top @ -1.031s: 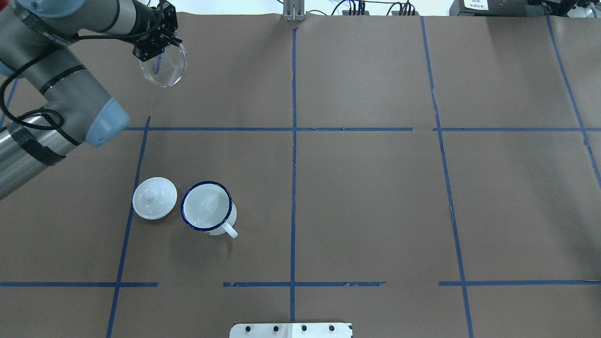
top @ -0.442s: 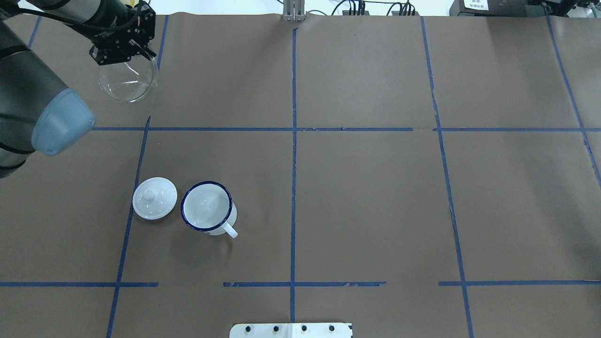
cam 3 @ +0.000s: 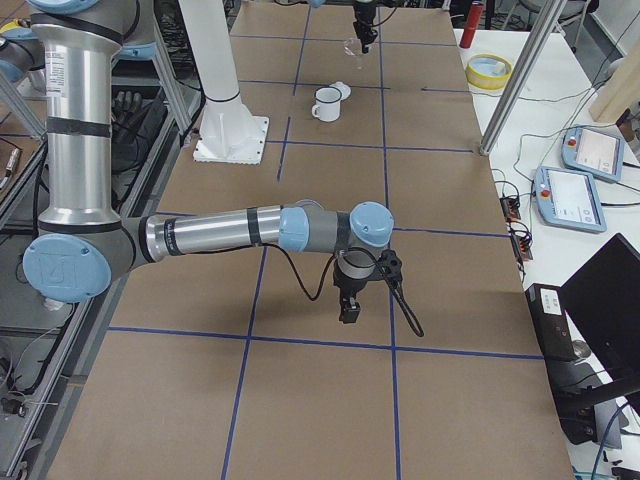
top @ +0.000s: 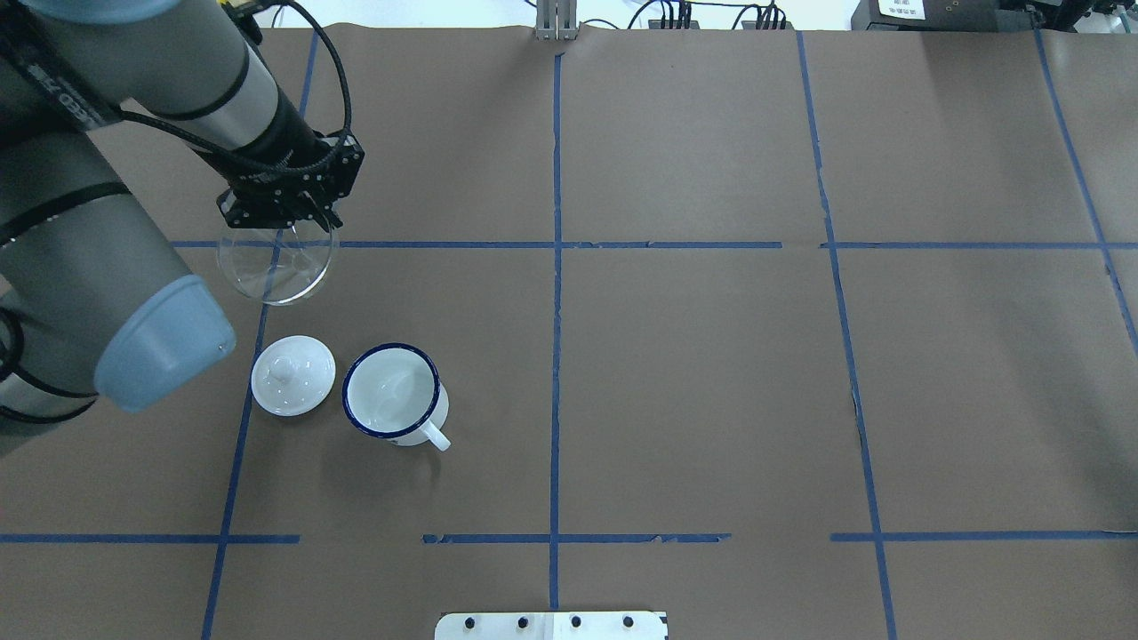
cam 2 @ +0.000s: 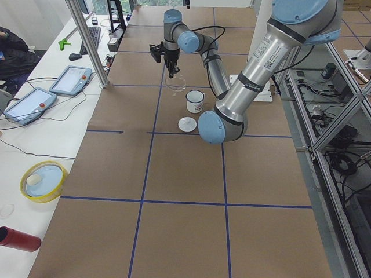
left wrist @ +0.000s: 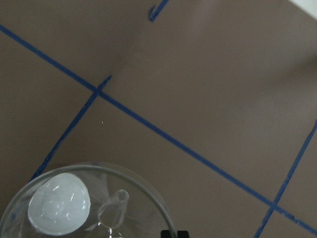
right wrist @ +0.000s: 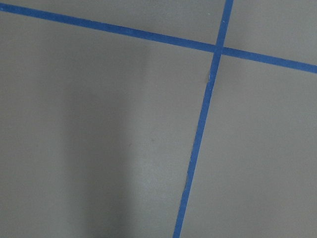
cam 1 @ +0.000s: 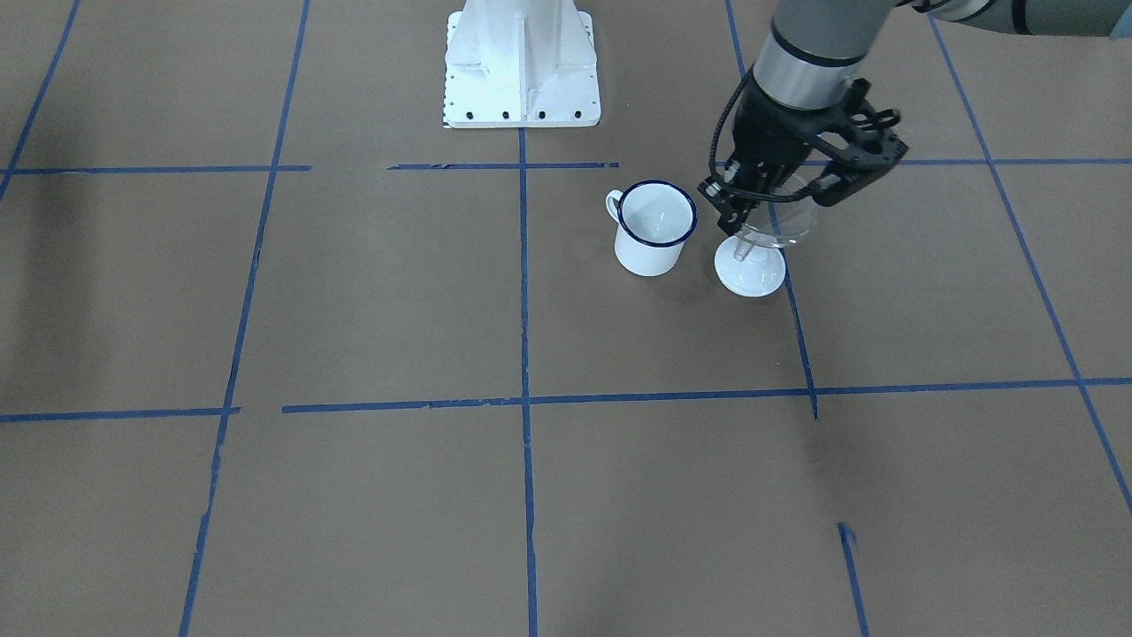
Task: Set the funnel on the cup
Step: 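Lift the glass funnel and carry it toward the mug with the left gripper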
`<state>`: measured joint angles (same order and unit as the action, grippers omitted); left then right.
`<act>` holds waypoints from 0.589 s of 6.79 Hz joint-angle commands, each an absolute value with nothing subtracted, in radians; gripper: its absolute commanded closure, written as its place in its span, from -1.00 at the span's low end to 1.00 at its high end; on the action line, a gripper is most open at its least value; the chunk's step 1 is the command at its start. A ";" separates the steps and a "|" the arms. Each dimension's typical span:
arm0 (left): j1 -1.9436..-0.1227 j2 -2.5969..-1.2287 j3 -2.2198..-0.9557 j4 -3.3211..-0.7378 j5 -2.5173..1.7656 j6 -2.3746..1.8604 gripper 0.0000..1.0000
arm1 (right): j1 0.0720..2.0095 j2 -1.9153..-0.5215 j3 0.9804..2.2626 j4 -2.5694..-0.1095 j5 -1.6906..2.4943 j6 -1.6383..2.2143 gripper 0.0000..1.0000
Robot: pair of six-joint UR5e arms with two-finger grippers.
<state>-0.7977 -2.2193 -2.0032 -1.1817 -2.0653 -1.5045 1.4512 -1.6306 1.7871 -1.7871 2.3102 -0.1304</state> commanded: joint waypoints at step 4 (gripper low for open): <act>-0.623 -2.240 -1.993 -1.161 -2.059 -1.499 1.00 | 1.451 -1.631 1.787 -1.787 2.310 -0.130 -1.00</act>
<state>-0.6500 -2.2385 -1.9991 -1.1585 -2.0595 -1.4983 1.4512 -1.6306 1.7871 -1.7871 2.3102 -0.1304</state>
